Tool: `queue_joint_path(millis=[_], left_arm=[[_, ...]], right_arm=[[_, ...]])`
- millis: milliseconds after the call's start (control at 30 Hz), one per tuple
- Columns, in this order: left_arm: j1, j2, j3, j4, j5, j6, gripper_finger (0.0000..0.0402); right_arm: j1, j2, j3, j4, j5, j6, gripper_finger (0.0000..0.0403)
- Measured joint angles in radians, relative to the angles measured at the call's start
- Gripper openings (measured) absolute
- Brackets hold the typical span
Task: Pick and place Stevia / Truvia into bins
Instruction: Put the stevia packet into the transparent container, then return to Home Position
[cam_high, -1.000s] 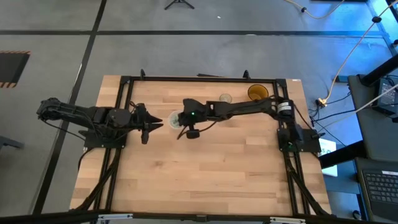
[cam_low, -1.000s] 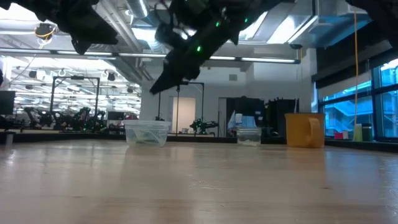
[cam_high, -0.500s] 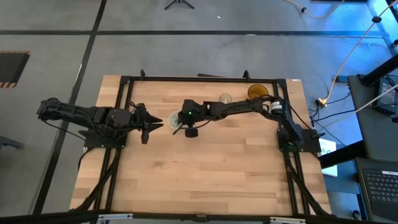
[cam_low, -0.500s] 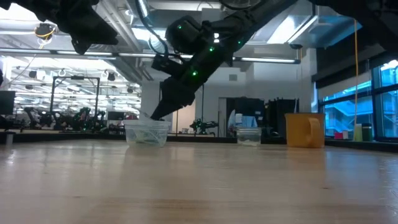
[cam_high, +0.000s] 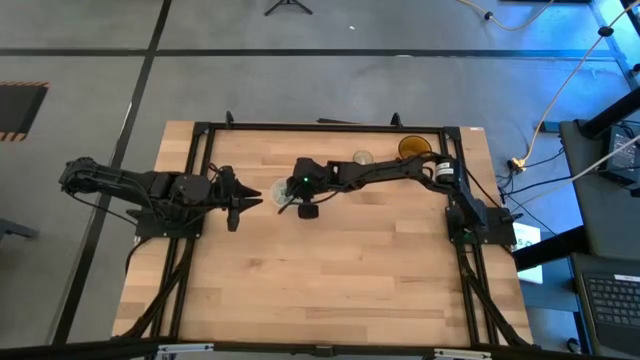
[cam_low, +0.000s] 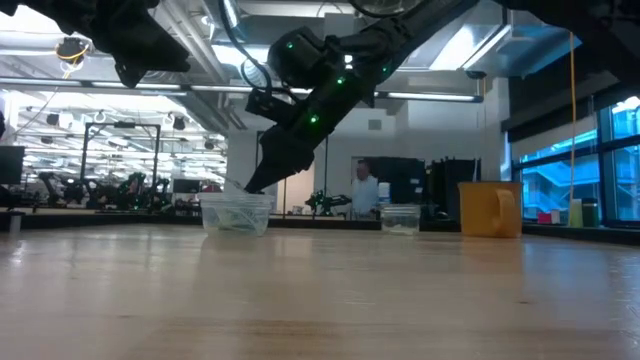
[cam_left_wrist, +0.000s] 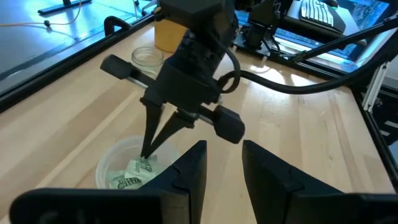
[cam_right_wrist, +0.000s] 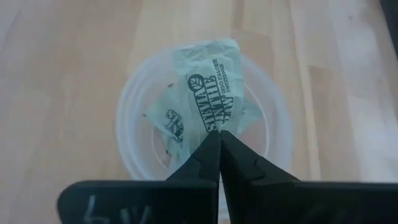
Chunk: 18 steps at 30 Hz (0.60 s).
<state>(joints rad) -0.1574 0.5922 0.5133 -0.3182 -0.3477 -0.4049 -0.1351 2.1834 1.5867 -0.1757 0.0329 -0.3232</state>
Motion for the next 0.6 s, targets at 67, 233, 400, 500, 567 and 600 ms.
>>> queue_joint_path(millis=[67, 233, 400, 500, 567, 600], left_arm=[[0.000, 0.000, 0.000, 0.000, 0.000, 0.000, 0.0097], [0.000, 0.000, 0.000, 0.000, 0.000, 0.000, 0.0097], [0.000, 0.000, 0.000, 0.000, 0.001, 0.000, 0.0097], [0.000, 0.000, 0.000, 0.000, 0.001, 0.000, 0.0097], [0.000, 0.000, 0.000, 0.000, 0.001, 0.000, 0.0097], [0.000, 0.000, 0.000, 0.000, 0.000, 0.000, 0.0097]], right_arm=[[0.001, 0.000, 0.000, 0.000, 0.000, 0.000, 0.0010], [0.001, 0.000, 0.000, 0.000, 0.000, 0.000, 0.0013], [0.001, 0.000, 0.000, 0.000, 0.000, 0.000, 0.0044], [0.001, -0.001, 0.000, 0.000, 0.000, 0.001, 0.0067], [0.003, -0.013, -0.001, -0.007, -0.001, 0.021, 0.0077], [0.007, -0.026, -0.002, -0.009, -0.002, 0.041, 0.0080]])
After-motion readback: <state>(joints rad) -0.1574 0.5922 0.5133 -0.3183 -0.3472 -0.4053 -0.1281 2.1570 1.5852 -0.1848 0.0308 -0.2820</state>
